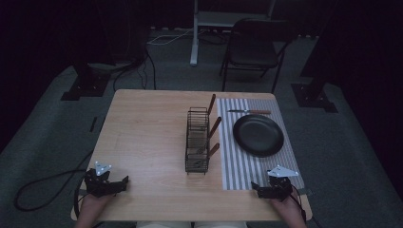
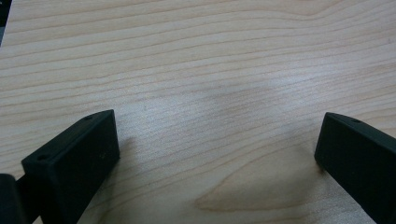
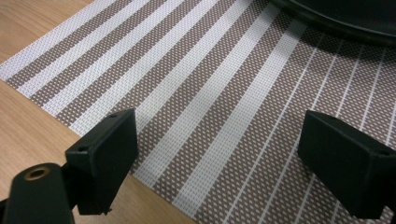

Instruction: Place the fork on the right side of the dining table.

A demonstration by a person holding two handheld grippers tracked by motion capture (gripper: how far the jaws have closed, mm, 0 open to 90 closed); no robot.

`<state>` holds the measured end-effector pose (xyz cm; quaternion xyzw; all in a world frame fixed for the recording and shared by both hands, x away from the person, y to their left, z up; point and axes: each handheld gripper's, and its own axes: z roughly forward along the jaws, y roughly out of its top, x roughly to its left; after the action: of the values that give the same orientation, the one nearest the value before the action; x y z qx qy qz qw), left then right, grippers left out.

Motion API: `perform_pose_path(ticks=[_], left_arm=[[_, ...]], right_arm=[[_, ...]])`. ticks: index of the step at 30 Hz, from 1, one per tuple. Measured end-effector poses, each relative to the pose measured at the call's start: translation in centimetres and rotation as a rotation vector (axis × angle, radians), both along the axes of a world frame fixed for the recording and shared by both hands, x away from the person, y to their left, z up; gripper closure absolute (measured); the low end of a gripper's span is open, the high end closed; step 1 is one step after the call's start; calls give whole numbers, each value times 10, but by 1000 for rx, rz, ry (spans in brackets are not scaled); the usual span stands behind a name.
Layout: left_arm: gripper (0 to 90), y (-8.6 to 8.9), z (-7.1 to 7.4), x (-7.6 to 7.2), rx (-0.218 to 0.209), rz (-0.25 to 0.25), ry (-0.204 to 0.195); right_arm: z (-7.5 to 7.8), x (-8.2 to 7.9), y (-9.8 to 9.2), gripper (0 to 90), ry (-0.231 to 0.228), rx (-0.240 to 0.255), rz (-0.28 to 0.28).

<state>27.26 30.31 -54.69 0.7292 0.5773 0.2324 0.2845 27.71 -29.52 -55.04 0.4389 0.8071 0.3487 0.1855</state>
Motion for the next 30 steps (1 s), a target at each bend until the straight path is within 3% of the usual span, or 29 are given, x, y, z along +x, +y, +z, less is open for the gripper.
perform_pose_path(ticks=[16, 23, 30], left_arm=[[0, 0, 0, 0, 0, 0, 0], [0, 0, 0, 0, 0, 0, 0], [0, 0, 0, 0, 0, 0, -2]], right_arm=[[2, -2, -2, 115, 27, -13, -31], [6, 0, 4, 120, 64, -36, -66], [12, 1, 11, 147, 104, -44, -38]])
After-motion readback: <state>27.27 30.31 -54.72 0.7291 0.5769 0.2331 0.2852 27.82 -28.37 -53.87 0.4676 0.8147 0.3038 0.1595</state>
